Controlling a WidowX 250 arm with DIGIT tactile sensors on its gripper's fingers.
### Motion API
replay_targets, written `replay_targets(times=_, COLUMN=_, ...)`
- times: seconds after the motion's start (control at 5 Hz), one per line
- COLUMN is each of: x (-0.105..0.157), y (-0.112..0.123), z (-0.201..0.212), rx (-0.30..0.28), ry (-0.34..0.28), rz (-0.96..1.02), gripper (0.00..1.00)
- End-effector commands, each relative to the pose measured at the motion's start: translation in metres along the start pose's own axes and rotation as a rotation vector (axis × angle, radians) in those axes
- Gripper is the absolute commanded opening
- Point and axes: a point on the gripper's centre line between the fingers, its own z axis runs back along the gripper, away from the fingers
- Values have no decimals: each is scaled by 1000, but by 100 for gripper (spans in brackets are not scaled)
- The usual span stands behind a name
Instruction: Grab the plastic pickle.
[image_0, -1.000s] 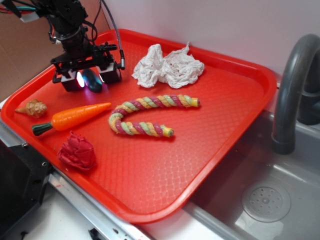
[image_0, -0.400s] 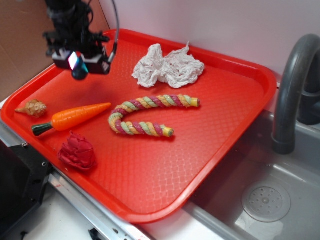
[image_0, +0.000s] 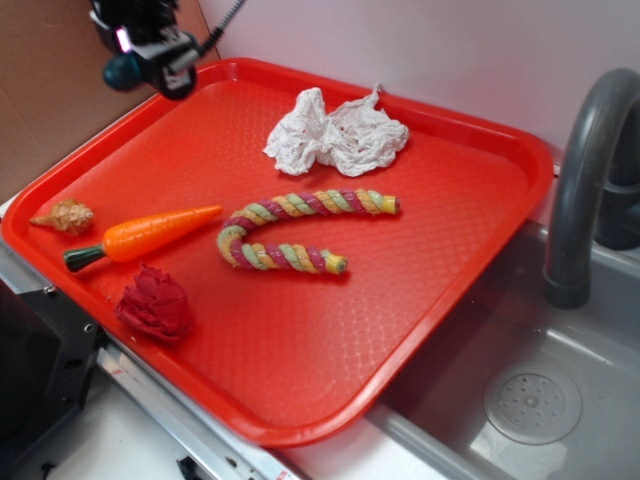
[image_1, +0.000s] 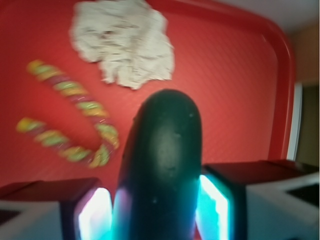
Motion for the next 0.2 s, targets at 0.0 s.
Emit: replay_targets(times=0.0, x=-9, y=16, z=37, rx=12, ry=-84, rz=-120, gripper=0)
